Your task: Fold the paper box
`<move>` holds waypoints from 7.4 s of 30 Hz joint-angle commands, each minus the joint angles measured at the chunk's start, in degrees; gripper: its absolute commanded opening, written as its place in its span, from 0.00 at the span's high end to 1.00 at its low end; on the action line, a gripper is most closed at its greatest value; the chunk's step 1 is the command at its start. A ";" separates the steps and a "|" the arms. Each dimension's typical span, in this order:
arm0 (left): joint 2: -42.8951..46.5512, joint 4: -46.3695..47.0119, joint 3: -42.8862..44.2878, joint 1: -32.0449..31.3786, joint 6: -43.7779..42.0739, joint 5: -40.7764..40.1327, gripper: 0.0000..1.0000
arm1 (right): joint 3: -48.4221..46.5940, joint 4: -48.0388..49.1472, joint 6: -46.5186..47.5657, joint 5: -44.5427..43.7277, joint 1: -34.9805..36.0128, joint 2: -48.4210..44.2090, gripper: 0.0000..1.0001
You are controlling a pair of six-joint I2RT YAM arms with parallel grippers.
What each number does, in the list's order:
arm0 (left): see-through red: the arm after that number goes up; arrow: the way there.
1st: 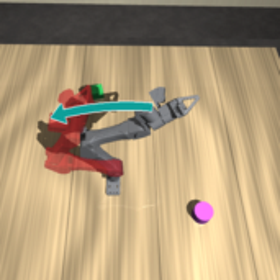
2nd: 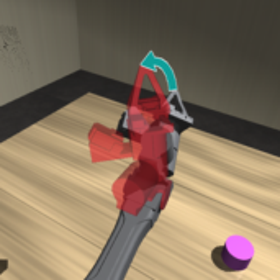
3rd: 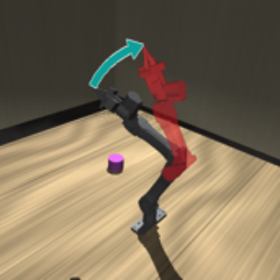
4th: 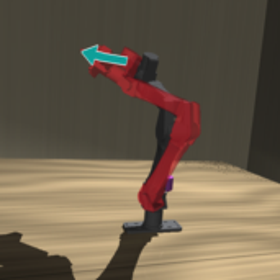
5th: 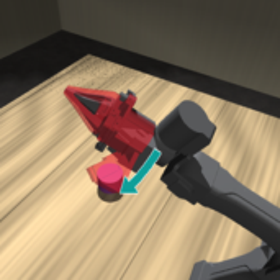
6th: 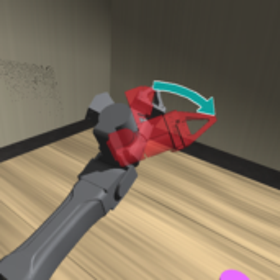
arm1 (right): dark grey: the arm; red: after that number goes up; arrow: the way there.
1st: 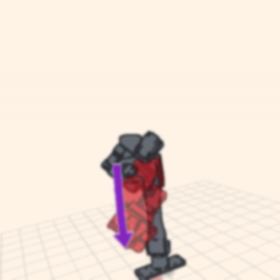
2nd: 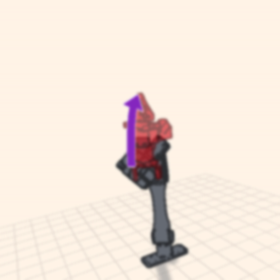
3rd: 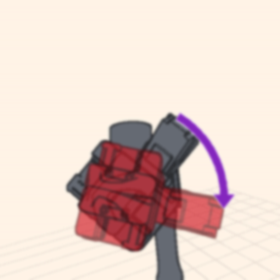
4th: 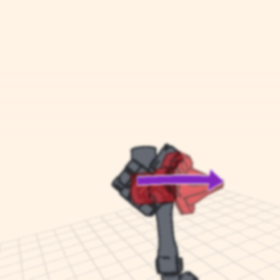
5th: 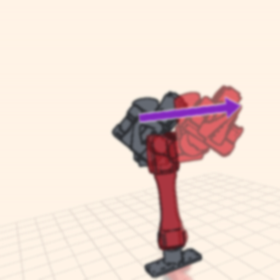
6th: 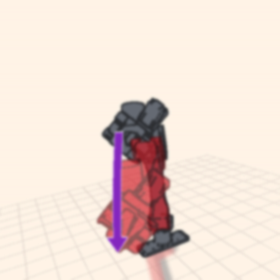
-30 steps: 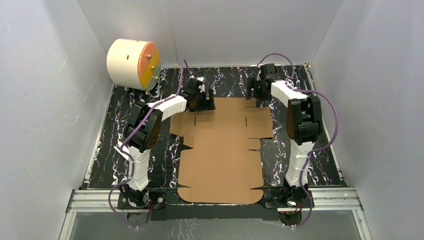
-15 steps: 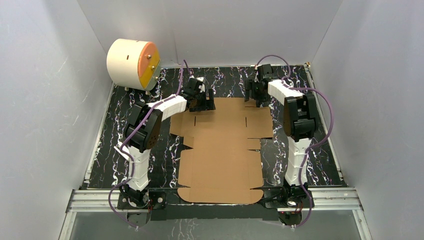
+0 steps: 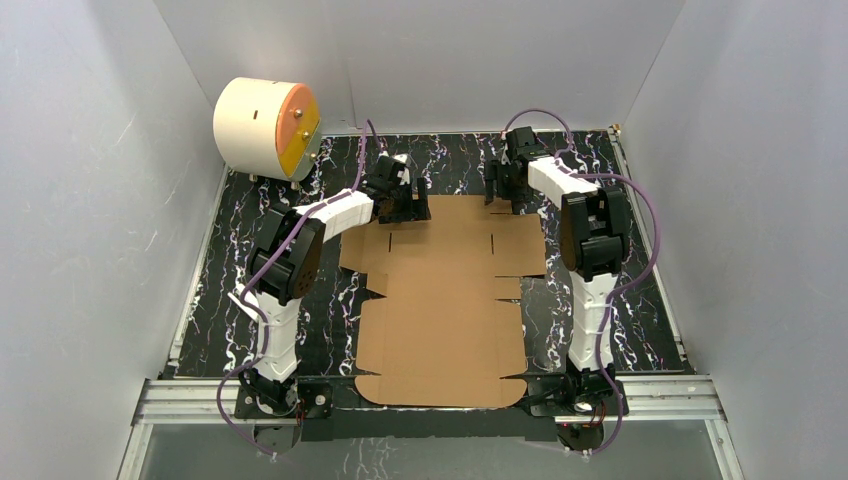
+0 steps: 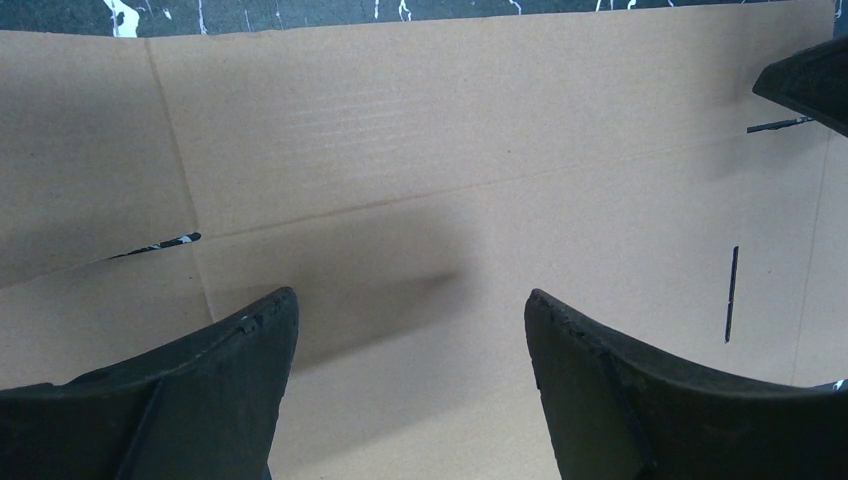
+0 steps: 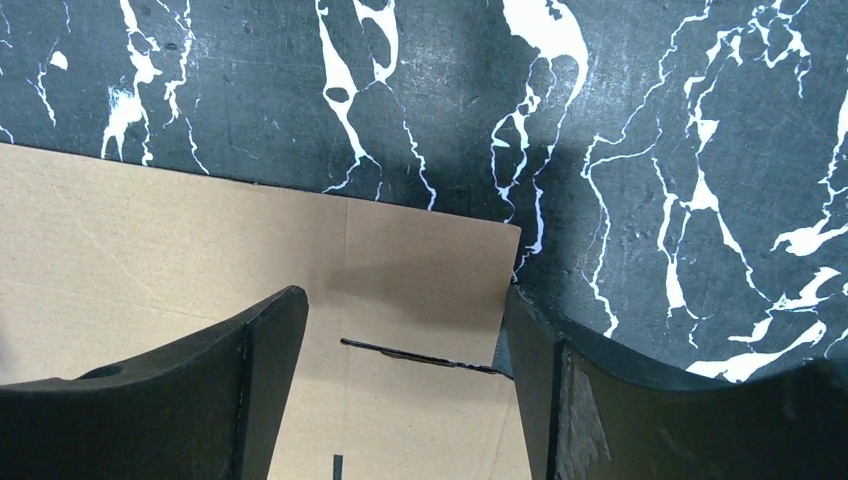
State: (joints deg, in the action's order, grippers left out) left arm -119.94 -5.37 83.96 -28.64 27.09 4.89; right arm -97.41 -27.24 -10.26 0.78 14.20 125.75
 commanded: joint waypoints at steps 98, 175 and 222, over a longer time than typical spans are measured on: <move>16.33 -3.58 -17.78 -1.94 4.13 2.07 0.17 | 54.34 30.01 -8.45 33.61 -24.66 -32.09 0.32; 14.10 8.56 -26.46 -2.82 12.15 4.52 0.25 | 11.14 -7.00 6.26 -42.26 24.12 -17.00 1.00; 29.16 1.21 -26.62 -3.88 8.93 -0.11 0.22 | 28.40 1.26 1.48 -22.24 16.87 -40.56 0.50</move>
State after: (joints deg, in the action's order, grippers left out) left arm -94.43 -0.82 55.90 -31.79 37.06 5.21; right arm -72.88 -31.09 -7.05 -30.37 33.74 92.31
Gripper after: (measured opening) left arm 0.778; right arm 0.491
